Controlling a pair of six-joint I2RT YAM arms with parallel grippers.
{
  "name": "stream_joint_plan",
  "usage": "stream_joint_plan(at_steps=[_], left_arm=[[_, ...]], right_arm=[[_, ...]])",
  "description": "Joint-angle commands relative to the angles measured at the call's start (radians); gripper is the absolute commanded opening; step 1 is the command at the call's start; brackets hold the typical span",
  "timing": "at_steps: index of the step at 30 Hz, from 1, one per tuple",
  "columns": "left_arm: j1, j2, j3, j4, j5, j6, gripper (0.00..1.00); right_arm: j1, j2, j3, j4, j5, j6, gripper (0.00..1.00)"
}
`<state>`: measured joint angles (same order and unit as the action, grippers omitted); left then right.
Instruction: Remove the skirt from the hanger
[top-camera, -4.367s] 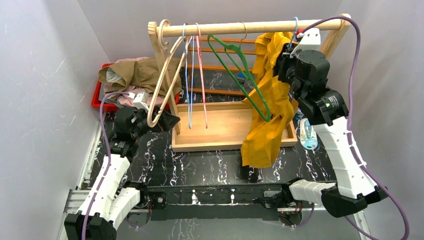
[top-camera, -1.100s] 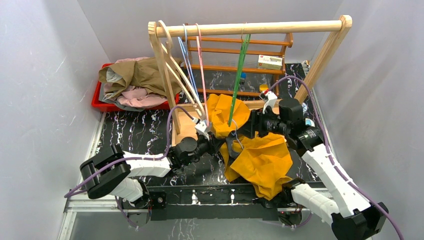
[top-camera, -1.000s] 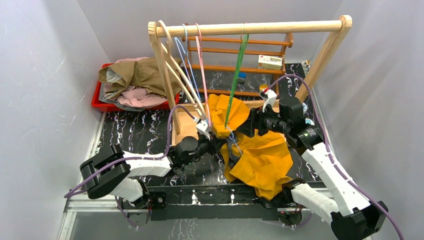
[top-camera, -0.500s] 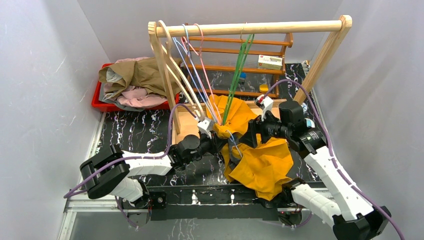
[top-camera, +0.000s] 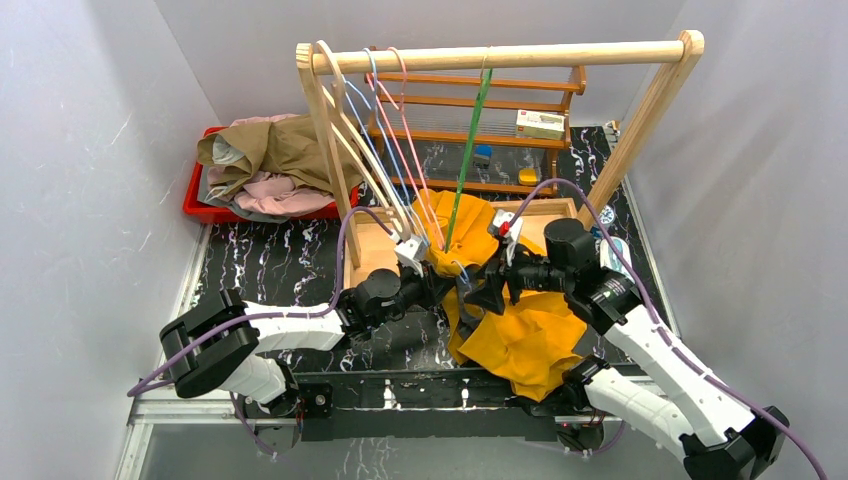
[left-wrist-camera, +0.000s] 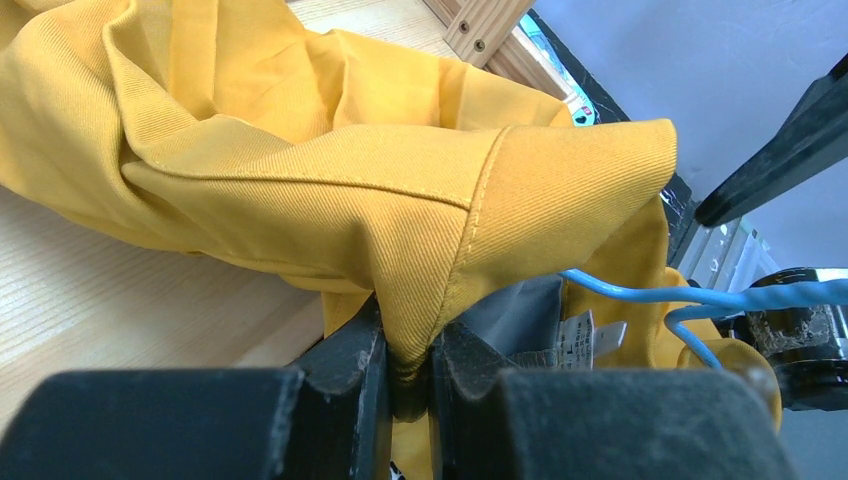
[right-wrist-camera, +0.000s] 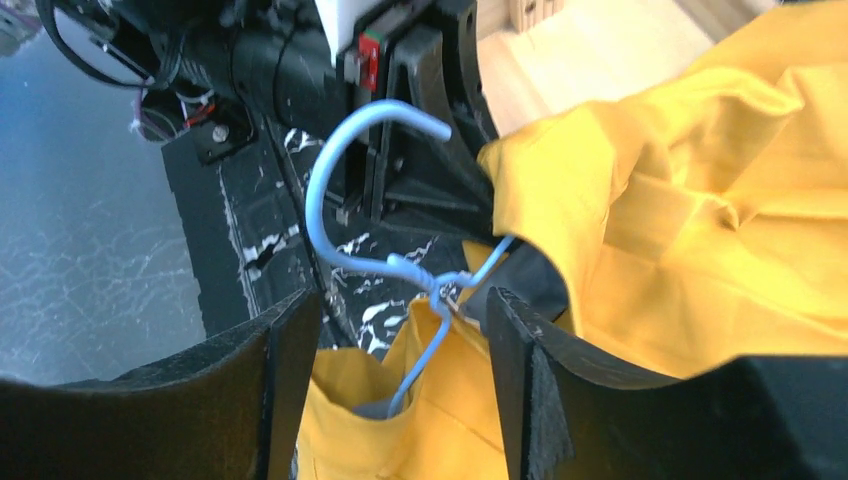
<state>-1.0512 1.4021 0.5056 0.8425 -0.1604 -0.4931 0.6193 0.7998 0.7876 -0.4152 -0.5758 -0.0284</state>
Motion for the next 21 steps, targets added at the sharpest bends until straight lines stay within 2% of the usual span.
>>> stream_joint_plan(at_steps=[1, 8, 13, 16, 21], left_arm=[[-0.004, -0.055, 0.035, 0.013, 0.006, -0.006, 0.0], [-0.004, -0.076, 0.038, -0.007, 0.011, -0.002, 0.0], [-0.004, -0.108, 0.033, -0.03, -0.006, 0.005, 0.0], [-0.004, -0.12, 0.035, -0.061, -0.027, 0.015, 0.0], [-0.004, -0.167, 0.032, -0.142, -0.058, 0.045, 0.0]], right_arm=[[0.003, 0.025, -0.001, 0.194, -0.039, -0.009, 0.66], [0.004, 0.084, -0.06, 0.363, -0.036, 0.071, 0.43], [0.004, 0.069, -0.076, 0.404, 0.11, 0.141, 0.15], [0.005, 0.057, -0.095, 0.458, 0.15, 0.212, 0.02], [0.004, 0.057, -0.103, 0.506, 0.276, 0.358, 0.0]])
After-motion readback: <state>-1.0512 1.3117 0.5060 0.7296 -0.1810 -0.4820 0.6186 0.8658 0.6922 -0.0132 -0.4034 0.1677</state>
